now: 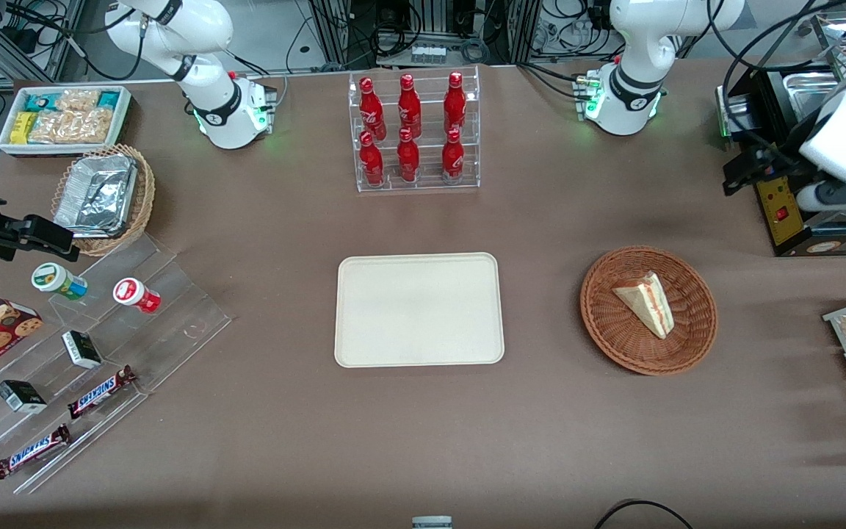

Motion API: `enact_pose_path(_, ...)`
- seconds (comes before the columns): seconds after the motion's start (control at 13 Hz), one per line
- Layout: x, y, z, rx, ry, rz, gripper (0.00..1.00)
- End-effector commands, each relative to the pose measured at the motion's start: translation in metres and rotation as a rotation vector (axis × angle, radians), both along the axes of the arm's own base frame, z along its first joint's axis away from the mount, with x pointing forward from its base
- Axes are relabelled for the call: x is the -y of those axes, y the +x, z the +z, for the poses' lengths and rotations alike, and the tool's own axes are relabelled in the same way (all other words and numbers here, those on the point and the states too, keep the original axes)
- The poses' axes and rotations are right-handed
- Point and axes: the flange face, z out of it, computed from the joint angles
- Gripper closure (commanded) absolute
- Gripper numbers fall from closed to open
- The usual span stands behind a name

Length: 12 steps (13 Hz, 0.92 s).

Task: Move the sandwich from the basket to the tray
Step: 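Move the left gripper over the wrapped sandwich in the wicker basket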

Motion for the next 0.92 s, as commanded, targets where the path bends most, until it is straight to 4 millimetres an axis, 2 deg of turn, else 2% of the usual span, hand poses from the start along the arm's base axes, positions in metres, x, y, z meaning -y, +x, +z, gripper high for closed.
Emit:
enact_pose_path(0.0, -0.004, -0.007, -0.056, 0.034, 0.026, 0.026, 0.0)
enact_pose_path(0.15, -0.005, -0.01, -0.093, 0.069, 0.031, 0.078, 0.0)
enact_pose_path(0.31, -0.009, -0.009, -0.12, 0.078, 0.035, 0.206, 0.0)
enact_pose_path(0.54, -0.002, -0.01, -0.156, 0.088, 0.039, 0.356, 0.0)
enact_pose_path(0.85, 0.002, 0.003, -0.205, 0.067, 0.052, 0.465, 0.0)
